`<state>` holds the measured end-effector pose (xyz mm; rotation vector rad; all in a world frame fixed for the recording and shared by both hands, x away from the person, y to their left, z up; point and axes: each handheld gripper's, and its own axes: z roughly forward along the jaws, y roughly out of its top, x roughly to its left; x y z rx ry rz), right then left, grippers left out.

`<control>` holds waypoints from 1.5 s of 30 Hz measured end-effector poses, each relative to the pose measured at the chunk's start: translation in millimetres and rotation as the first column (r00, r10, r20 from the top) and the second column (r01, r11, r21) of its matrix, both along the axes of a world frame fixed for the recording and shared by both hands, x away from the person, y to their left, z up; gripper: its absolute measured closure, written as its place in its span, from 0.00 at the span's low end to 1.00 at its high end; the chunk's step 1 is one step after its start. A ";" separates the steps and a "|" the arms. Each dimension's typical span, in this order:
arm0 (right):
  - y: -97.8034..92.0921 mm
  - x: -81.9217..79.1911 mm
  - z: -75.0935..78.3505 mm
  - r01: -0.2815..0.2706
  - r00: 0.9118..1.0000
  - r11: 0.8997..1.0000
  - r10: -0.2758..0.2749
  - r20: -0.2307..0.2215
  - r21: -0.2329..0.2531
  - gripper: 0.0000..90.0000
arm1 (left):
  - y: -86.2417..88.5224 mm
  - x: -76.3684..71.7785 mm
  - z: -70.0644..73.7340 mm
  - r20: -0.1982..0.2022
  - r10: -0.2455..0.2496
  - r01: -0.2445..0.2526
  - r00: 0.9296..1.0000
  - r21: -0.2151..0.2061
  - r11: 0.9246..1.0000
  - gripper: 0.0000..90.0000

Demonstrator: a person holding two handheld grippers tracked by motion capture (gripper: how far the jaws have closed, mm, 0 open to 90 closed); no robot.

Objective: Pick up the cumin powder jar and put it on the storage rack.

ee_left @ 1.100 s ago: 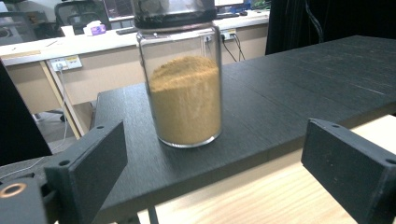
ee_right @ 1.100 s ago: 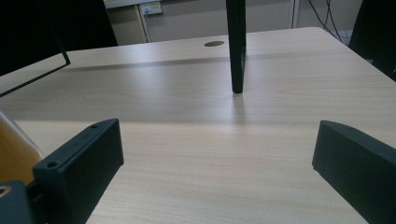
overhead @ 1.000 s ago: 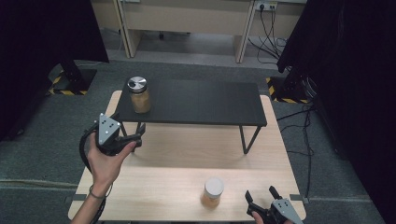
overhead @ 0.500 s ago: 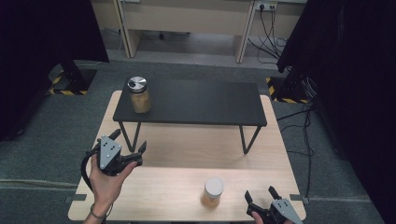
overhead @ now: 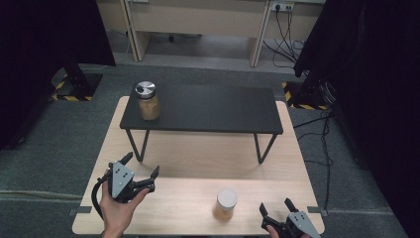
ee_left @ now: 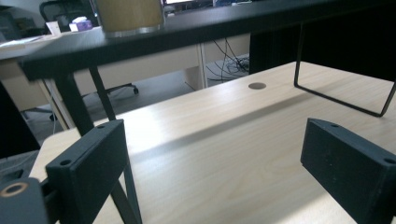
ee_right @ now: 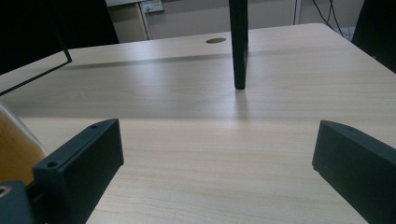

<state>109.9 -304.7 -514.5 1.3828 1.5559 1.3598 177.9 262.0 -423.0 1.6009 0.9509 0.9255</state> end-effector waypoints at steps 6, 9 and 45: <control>0.8 0.3 -0.3 -0.002 1.000 1.000 0.002 -0.001 -0.001 0.02 | 3.5 -4.5 -18.9 -0.027 -0.013 0.013 1.000 0.011 1.000 0.07; 1.3 0.2 -0.3 -0.002 1.000 1.000 0.002 -0.001 -0.002 0.02 | 5.5 -6.8 -27.3 -0.031 -0.015 0.015 0.999 -0.001 1.000 0.07; 2.8 0.3 -1.8 -0.019 1.000 1.000 0.019 -0.014 -0.011 0.02 | 23.3 -18.3 -69.4 -0.056 0.024 -0.028 0.998 -0.067 0.997 0.06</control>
